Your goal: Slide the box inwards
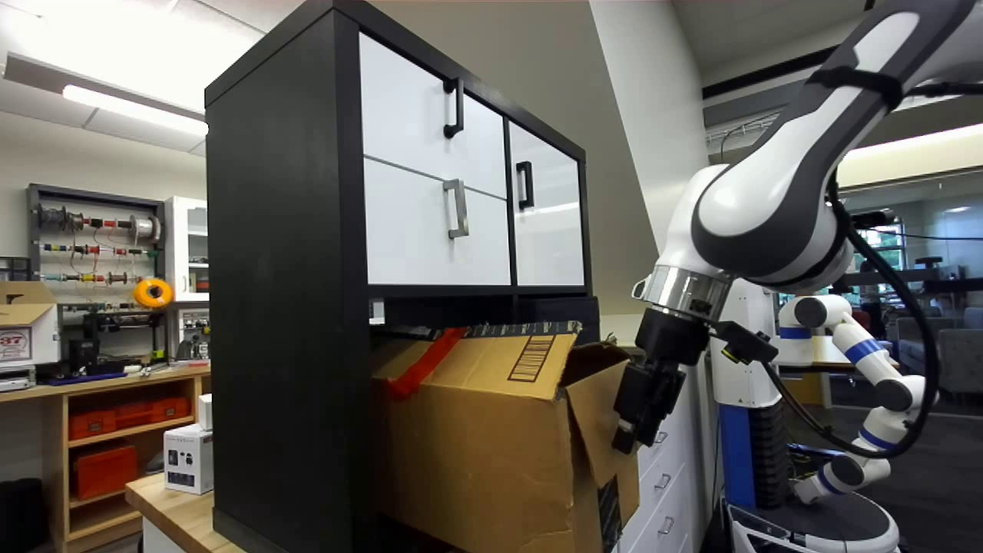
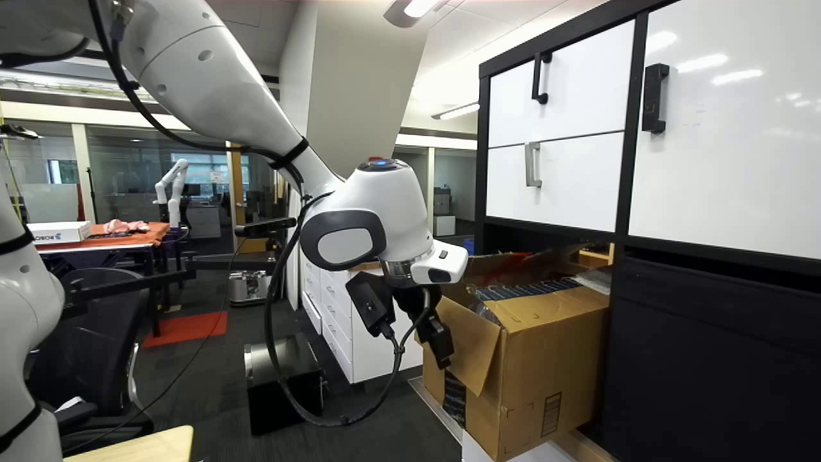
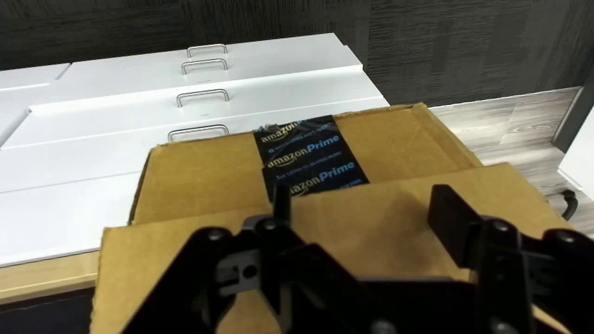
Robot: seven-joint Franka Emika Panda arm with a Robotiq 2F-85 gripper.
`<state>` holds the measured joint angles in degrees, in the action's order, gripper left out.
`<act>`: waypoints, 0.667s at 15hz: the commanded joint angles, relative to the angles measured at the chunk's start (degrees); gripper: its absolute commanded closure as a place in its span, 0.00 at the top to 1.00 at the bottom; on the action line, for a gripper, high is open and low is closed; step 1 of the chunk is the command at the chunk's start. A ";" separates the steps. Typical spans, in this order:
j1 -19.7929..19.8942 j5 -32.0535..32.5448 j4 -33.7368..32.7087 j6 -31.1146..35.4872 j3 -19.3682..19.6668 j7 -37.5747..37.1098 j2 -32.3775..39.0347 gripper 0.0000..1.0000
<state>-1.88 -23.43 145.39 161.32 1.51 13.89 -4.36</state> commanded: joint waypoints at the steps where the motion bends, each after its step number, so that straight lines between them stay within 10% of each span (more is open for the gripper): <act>1: -1.31 -9.31 -2.16 2.81 0.73 9.64 2.90 0.46; 10: -0.89 -25.85 -9.75 5.02 -0.45 28.17 8.29 0.01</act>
<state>-2.47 -44.86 141.28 164.74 1.28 36.94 -0.19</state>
